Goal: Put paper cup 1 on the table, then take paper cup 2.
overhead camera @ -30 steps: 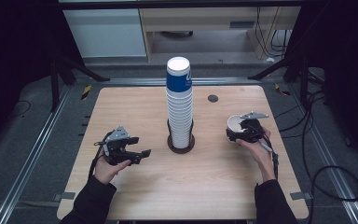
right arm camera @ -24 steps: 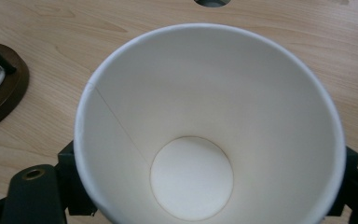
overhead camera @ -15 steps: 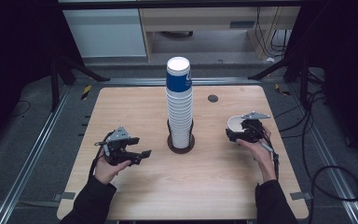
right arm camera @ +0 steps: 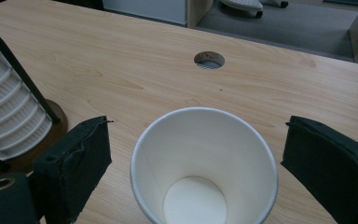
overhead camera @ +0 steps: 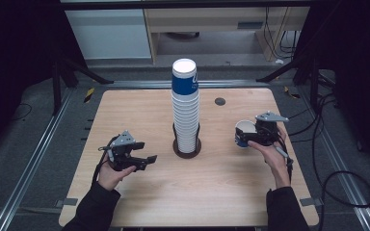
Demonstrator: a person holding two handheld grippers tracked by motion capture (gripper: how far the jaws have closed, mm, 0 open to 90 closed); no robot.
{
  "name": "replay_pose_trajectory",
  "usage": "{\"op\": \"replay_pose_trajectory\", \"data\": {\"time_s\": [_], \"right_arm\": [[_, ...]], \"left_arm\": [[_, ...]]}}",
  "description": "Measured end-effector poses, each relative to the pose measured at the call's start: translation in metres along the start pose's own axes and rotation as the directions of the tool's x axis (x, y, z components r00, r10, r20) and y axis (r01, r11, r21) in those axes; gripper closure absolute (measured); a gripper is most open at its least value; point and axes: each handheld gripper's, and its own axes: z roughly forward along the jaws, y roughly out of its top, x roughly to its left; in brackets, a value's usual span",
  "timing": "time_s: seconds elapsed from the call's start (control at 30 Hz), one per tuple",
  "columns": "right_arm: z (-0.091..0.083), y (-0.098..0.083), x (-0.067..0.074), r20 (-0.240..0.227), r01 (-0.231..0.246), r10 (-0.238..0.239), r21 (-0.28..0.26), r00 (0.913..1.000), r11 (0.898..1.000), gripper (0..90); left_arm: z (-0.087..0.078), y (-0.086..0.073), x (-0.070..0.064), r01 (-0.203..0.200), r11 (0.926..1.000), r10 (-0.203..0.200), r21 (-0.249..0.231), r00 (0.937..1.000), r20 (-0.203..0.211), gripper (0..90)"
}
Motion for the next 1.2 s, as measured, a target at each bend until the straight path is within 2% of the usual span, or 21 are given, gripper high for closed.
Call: {"op": "replay_pose_trajectory", "data": {"time_s": [0.23,0.4,0.67,0.93,1.2], "right_arm": [[-0.011,0.006,0.003,-0.009,-0.013,0.013,-0.022,0.9999,1.000,7.6],[-0.023,0.014,0.008,-0.032,-0.021,0.018,-0.067,0.9993,0.998,8.3],[-0.039,0.029,0.021,-0.078,0.007,-0.016,-0.118,0.9968,0.993,8.1],[-0.056,0.046,0.046,-0.140,0.041,-0.069,-0.189,0.9878,0.981,7.4],[-0.064,0.056,0.060,-0.172,0.046,-0.087,-0.229,0.9812,0.972,7.2]], "left_arm": [[-0.001,0.000,0.000,0.000,1.0000,0.000,-0.003,1.0000,-0.003,22.2],[-0.001,-0.001,0.000,0.003,1.0000,-0.003,-0.004,1.0000,0.001,22.3],[-0.001,0.000,0.000,0.003,1.0000,-0.003,-0.007,1.0000,0.003,22.2],[0.000,0.000,-0.001,0.000,1.0000,0.000,-0.002,1.0000,0.006,22.3],[0.000,0.000,0.001,0.007,0.9999,-0.007,-0.007,1.0000,0.004,22.2]]}}
